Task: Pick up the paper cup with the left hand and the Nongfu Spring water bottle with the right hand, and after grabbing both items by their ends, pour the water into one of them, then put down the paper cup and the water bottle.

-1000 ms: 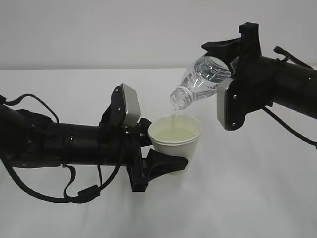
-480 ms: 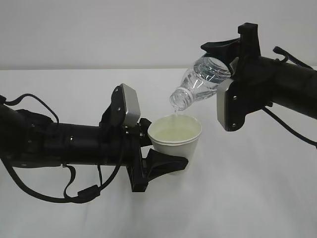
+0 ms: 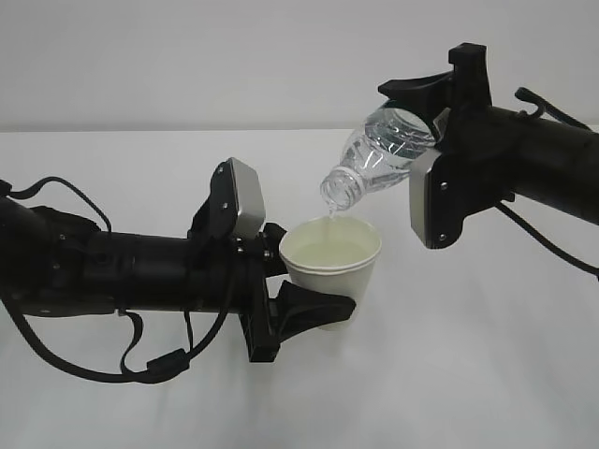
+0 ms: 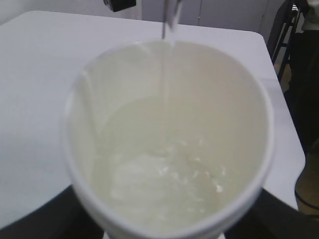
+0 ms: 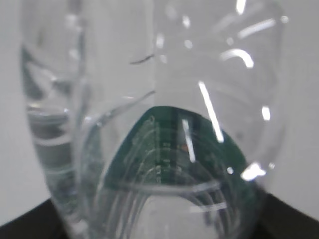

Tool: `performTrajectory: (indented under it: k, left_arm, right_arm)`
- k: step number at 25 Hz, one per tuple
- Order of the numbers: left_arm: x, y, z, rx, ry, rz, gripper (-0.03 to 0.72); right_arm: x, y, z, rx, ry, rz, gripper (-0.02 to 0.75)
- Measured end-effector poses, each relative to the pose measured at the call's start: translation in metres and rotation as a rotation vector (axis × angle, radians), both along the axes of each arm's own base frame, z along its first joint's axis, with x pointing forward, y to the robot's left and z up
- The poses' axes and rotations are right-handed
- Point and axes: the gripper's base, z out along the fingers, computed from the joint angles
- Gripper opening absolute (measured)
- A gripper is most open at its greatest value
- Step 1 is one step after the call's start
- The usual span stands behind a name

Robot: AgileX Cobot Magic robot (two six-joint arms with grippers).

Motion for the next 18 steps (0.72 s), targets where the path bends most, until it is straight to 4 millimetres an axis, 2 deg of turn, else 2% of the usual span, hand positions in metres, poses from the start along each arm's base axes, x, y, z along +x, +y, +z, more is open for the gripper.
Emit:
performTrajectory:
  k: [18]
  left_arm:
    - [0.0, 0.0, 0.0, 0.0, 0.0, 0.0, 0.446]
  right_arm:
    - [-0.0001, 0.0002, -0.0001, -0.003, -0.001, 0.003, 0.445]
